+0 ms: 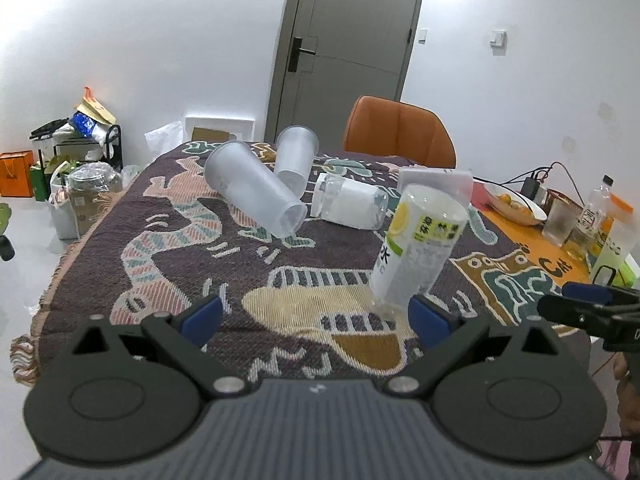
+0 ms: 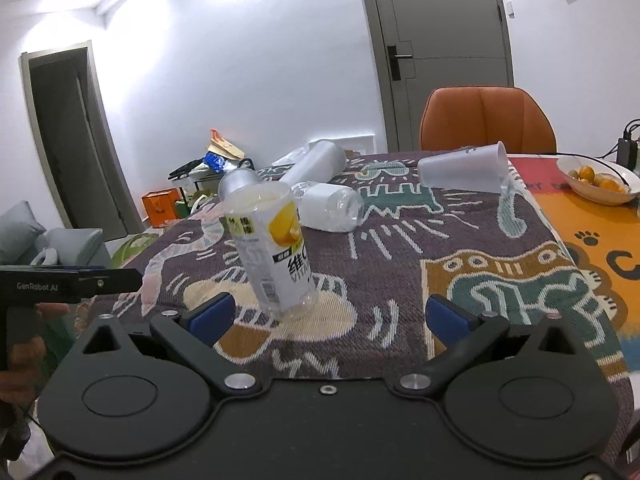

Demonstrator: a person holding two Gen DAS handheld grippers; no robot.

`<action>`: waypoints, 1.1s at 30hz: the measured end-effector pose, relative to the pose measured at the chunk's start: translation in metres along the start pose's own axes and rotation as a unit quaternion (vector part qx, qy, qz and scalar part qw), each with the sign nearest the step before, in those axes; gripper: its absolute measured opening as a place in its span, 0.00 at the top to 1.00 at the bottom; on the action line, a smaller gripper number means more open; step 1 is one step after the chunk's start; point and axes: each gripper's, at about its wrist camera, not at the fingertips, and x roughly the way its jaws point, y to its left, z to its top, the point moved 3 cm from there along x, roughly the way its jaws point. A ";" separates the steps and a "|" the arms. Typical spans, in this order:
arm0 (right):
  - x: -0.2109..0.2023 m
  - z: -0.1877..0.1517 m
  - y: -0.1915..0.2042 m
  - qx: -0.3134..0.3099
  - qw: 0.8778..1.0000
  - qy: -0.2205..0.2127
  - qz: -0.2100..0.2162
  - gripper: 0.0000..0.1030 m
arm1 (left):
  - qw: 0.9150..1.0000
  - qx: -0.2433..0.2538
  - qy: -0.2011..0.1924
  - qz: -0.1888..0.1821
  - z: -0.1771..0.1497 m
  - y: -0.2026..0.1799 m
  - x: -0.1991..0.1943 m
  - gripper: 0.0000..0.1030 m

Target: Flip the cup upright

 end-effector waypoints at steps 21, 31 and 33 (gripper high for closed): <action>-0.009 -0.015 0.004 0.008 1.000 -0.009 0.005 0.00 | 1.000 -0.003 0.019 -0.006 -0.024 0.002 0.000 0.04; -0.009 -0.014 0.005 0.008 1.000 -0.008 0.005 0.00 | 1.000 -0.003 0.013 -0.009 -0.021 0.001 -0.004 0.04; -0.009 -0.014 0.005 0.008 1.000 -0.009 0.006 0.00 | 1.000 -0.003 0.012 -0.008 -0.021 0.001 -0.005 0.04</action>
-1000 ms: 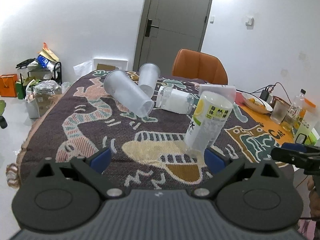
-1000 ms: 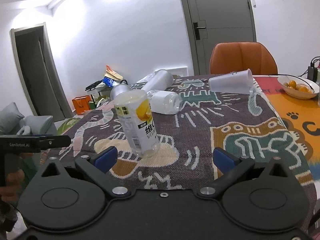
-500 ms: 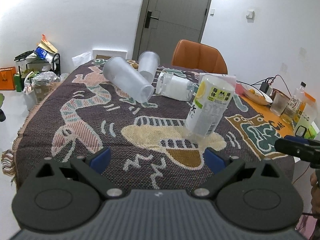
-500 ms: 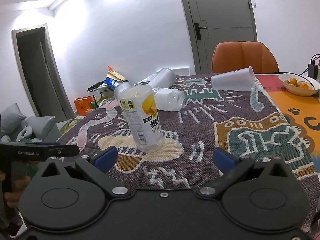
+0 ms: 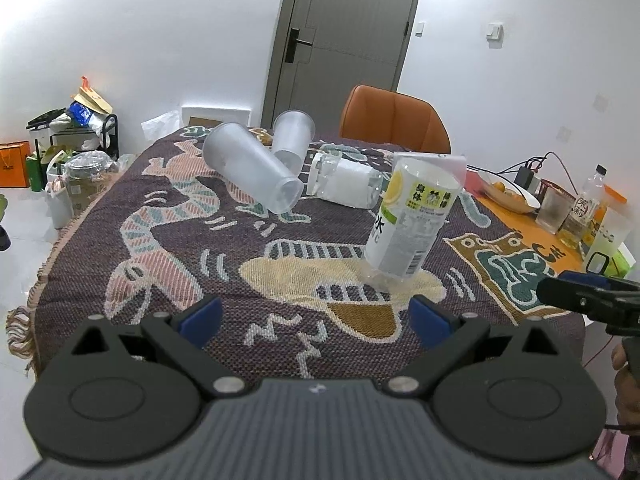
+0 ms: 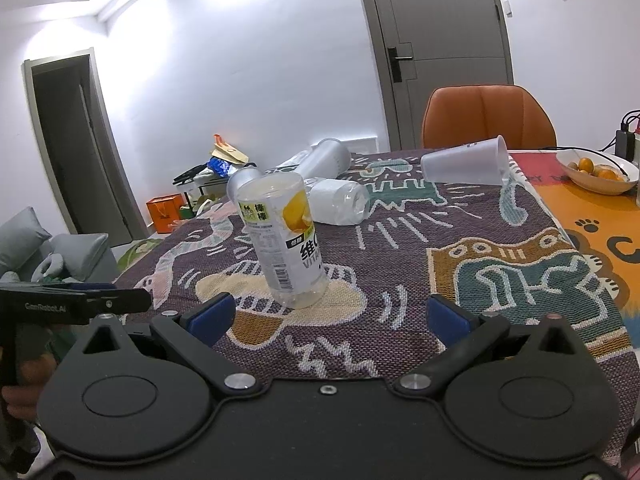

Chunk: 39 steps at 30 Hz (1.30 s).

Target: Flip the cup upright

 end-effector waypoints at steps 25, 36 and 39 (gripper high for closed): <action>-0.004 0.003 0.003 -0.007 1.000 -0.007 -0.001 0.00 | 1.000 0.003 -0.005 -0.001 0.002 -0.001 -0.005 0.04; -0.006 0.004 0.004 -0.011 1.000 -0.007 0.001 0.00 | 1.000 0.005 -0.005 -0.003 0.002 -0.006 -0.006 0.04; -0.005 0.004 0.003 -0.010 1.000 -0.006 0.001 0.00 | 1.000 0.007 -0.005 -0.004 0.002 -0.007 -0.006 0.04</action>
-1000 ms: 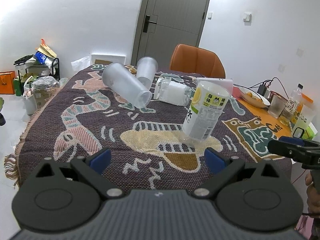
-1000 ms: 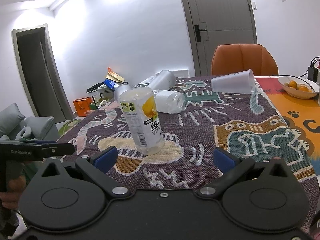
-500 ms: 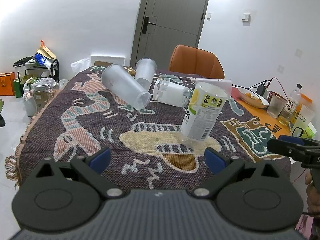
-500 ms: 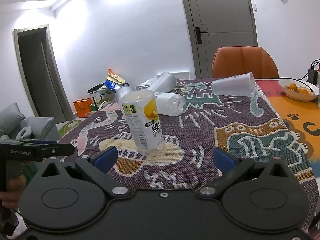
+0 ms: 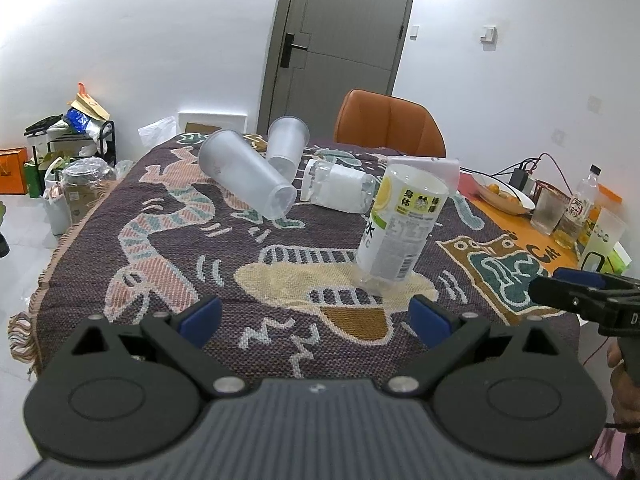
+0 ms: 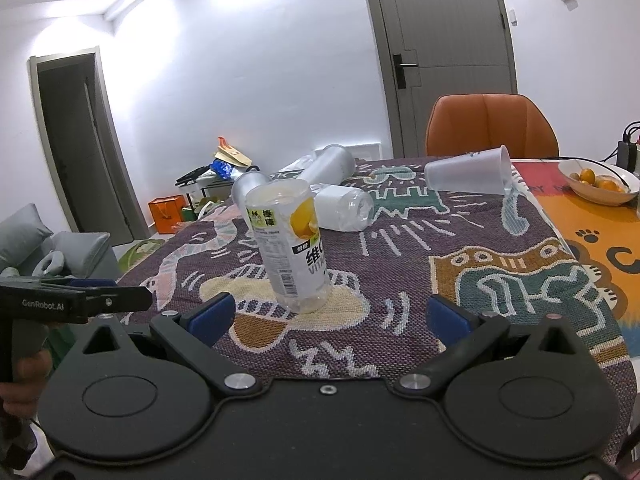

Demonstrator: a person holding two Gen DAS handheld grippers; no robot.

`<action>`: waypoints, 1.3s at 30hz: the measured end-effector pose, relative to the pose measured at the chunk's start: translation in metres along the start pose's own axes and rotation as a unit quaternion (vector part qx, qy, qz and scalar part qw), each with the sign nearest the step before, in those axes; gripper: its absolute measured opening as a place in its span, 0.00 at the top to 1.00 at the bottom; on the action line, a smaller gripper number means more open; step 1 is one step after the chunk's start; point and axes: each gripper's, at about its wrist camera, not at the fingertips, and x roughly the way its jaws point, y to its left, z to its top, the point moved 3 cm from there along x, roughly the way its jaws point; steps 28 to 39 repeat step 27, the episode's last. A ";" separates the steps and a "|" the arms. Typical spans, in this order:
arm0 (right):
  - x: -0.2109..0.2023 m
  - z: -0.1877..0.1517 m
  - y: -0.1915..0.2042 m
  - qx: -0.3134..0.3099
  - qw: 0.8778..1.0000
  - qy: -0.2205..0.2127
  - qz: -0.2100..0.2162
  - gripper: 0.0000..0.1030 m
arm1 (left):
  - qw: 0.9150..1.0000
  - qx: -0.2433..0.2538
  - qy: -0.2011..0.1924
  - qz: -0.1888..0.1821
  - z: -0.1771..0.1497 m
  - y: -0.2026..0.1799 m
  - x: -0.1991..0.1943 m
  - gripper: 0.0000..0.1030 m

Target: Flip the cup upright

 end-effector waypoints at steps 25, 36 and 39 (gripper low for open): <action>0.002 -0.002 0.001 -0.001 1.000 0.004 -0.003 0.00 | 1.000 0.008 -0.010 -0.007 0.001 -0.004 -0.006 0.04; 0.003 -0.002 0.001 -0.001 1.000 0.004 -0.003 0.00 | 1.000 0.005 -0.017 -0.004 0.002 -0.003 -0.008 0.04; 0.003 -0.002 0.001 -0.001 1.000 0.004 -0.003 0.00 | 1.000 0.005 -0.017 -0.004 0.002 -0.003 -0.008 0.04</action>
